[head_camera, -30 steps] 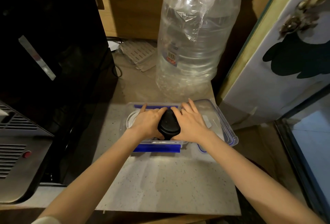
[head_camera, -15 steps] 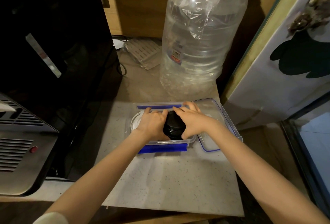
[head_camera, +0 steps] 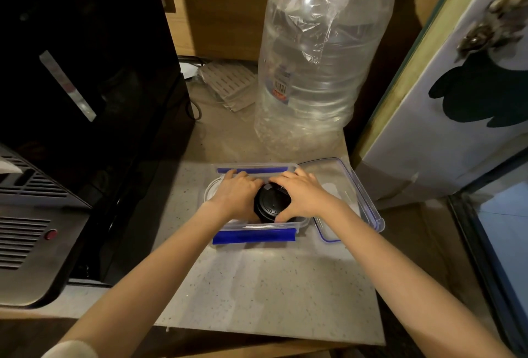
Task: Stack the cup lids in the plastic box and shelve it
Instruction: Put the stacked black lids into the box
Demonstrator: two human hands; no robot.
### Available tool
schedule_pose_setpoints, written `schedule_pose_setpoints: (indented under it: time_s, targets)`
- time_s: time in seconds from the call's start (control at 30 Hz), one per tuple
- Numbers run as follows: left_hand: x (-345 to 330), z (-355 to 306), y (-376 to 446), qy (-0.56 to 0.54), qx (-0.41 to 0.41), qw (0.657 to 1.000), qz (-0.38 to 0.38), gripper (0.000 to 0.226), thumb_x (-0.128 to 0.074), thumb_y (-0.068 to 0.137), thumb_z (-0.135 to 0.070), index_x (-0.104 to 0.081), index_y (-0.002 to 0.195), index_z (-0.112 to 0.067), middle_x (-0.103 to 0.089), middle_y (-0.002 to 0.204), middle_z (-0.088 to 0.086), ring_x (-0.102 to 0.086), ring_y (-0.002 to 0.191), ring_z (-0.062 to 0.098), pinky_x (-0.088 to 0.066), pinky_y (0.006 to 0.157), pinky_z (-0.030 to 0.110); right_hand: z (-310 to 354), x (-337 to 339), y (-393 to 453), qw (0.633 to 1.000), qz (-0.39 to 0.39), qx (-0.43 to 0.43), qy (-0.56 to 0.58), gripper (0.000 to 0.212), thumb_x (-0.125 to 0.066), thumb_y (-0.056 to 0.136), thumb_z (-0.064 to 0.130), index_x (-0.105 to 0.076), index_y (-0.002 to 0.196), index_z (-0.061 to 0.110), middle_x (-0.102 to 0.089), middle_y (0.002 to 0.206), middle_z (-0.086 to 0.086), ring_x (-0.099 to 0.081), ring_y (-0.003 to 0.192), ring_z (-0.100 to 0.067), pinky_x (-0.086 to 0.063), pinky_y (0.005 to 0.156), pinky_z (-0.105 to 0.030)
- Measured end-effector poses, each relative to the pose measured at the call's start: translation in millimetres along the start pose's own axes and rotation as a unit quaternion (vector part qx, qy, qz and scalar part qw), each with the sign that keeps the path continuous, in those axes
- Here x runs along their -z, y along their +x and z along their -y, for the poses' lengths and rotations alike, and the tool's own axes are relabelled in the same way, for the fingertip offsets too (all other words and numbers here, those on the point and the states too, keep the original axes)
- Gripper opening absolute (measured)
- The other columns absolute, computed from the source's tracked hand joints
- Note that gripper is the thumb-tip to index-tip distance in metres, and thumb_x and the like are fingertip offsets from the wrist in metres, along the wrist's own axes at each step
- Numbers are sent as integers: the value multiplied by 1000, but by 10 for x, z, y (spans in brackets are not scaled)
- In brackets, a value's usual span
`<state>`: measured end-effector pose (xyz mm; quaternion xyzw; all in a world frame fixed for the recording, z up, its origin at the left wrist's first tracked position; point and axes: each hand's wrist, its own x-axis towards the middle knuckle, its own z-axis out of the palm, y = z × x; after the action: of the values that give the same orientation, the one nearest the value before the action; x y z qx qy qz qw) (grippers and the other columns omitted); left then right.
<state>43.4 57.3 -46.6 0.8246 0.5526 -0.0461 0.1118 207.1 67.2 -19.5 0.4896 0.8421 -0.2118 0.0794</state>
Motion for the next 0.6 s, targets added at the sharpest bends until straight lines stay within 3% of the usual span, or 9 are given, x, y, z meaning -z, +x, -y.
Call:
schedule_pose_setpoints:
  time_s: [0.17, 0.37, 0.43, 0.53, 0.6]
  targets:
    - [14, -37, -49, -15, -8, 1000, -13, 70, -65, 70, -56, -46, 127, -20, -60, 127, 2, -48, 121, 23, -20, 113, 44, -2, -28, -5, 1000, 1, -14, 24, 89, -74, 67, 43, -27, 141, 24, -37, 146, -1, -28, 132, -25, -24, 102, -39]
    - [101, -65, -106, -16, -4, 1000, 9, 76, -70, 69, -48, -38, 133, -21, -54, 132, 4, -43, 127, 25, -15, 114, 51, -11, 20, -72, 997, -5, -16, 71, 96, -75, 67, 43, -21, 144, 24, -33, 150, -3, -23, 139, -25, -19, 110, -41]
    - [169, -94, -116, -24, -3, 1000, 20, 75, -73, 68, -42, -39, 132, -21, -54, 130, 5, -44, 123, 25, -24, 112, 47, -31, 44, -109, 995, -20, -10, 97, 93, -75, 68, 44, -25, 144, 24, -33, 150, -2, -22, 139, -24, -20, 112, -43]
    - [270, -197, -105, -57, -14, 998, 7, 61, -70, 72, -29, -45, 126, -18, -56, 122, 8, -51, 112, 25, -44, 96, 39, -121, 84, -176, 979, -78, -15, 189, 76, -72, 73, 36, -36, 139, 23, -41, 145, -2, -30, 136, -21, -27, 110, -37]
    - [325, -337, -102, -70, -32, 997, -16, 50, -64, 76, -23, -49, 123, -15, -56, 121, 10, -52, 110, 28, -49, 89, 42, -209, 111, -234, 959, -122, -28, 253, 63, -70, 77, 30, -44, 134, 22, -49, 138, -2, -40, 130, -18, -33, 104, -32]
